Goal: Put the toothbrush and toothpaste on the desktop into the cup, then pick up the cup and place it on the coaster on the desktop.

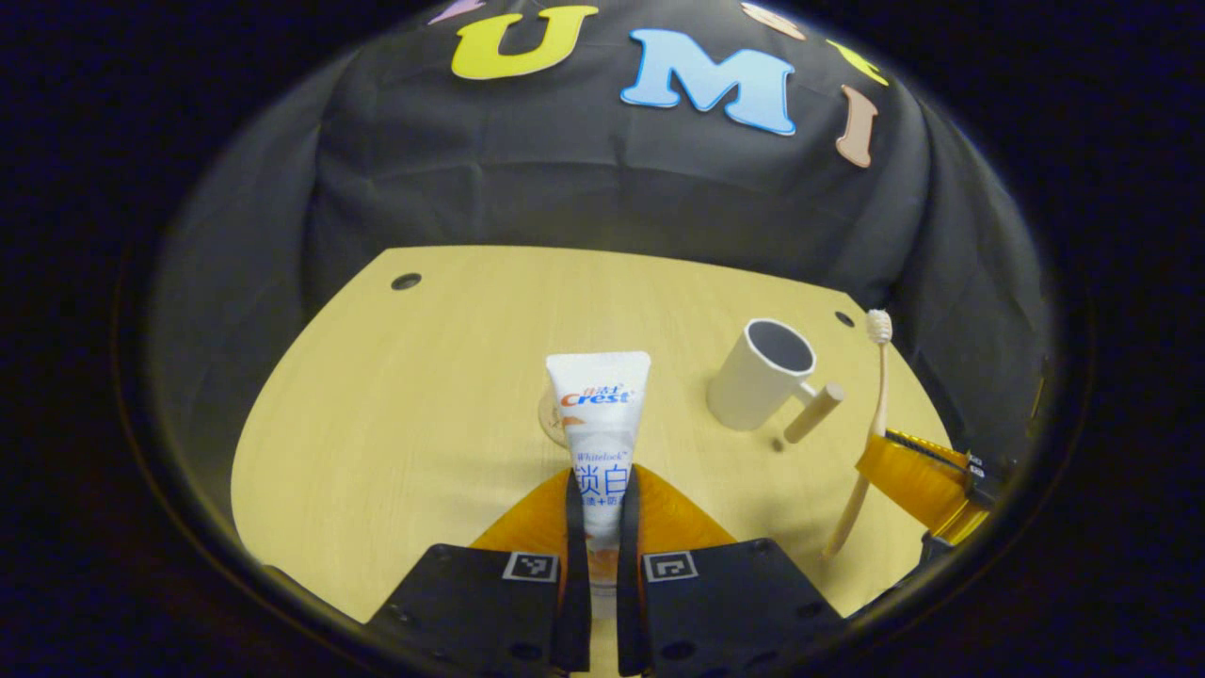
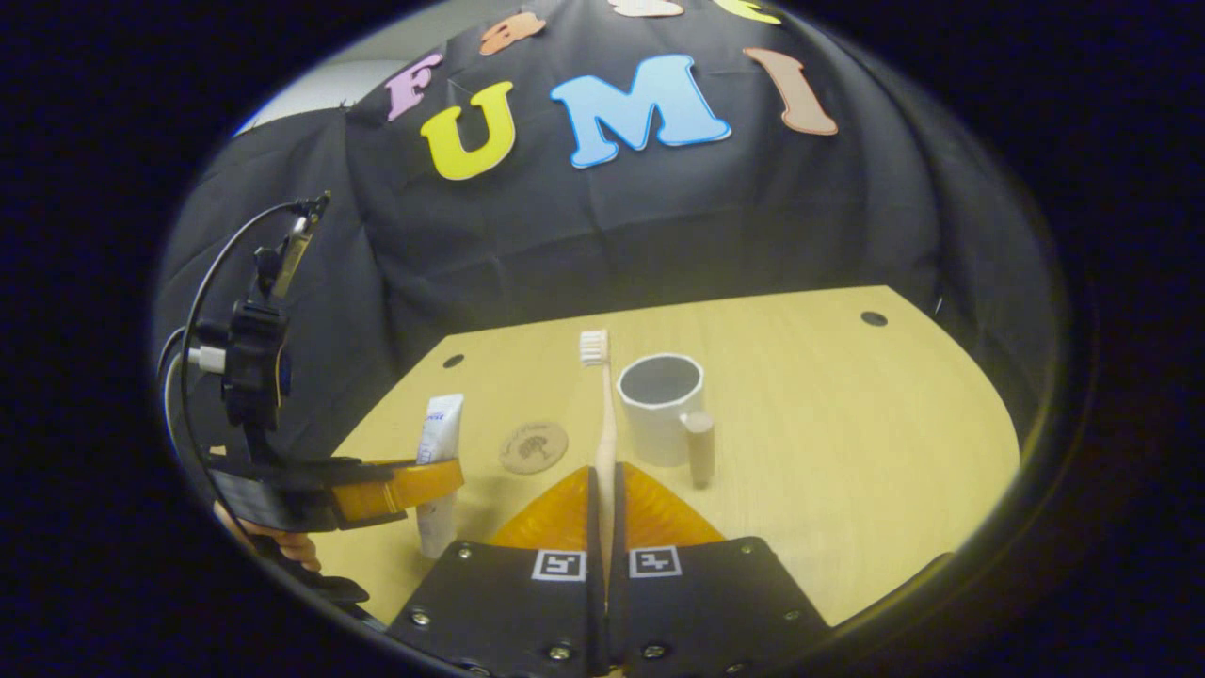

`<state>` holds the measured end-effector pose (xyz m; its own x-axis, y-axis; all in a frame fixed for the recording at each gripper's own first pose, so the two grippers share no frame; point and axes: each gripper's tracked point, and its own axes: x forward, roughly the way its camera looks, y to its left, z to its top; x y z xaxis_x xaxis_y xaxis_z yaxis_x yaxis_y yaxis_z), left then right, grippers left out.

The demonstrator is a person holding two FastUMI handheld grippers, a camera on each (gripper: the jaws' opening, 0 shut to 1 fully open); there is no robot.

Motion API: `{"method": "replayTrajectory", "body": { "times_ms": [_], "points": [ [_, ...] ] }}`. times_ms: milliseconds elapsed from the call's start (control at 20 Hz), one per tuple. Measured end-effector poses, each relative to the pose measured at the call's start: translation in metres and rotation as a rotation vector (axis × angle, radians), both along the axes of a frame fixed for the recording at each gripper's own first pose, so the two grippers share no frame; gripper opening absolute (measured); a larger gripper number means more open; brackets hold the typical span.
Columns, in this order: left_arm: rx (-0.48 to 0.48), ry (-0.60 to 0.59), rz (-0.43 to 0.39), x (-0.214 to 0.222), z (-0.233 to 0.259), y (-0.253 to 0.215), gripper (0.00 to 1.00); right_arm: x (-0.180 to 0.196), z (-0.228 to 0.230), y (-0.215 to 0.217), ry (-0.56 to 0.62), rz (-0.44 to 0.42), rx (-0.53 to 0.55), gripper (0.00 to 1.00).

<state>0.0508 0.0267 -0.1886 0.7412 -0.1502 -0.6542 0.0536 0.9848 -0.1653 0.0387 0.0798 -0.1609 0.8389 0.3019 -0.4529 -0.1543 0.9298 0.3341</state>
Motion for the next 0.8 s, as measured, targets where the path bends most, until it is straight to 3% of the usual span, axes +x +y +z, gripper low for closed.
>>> {"method": "replayTrajectory", "body": {
  "times_ms": [400, 800],
  "points": [
    [-0.015, -0.215, -0.008, 0.048, 0.052, -0.016, 0.18, 0.066, 0.051, -0.005, -0.187, -0.074, 0.023, 0.02],
    [-0.024, -0.329, 0.017, 0.083, 0.079, -0.019, 0.18, 0.132, 0.068, -0.014, -0.309, -0.107, 0.029, 0.01]
  ]
}}
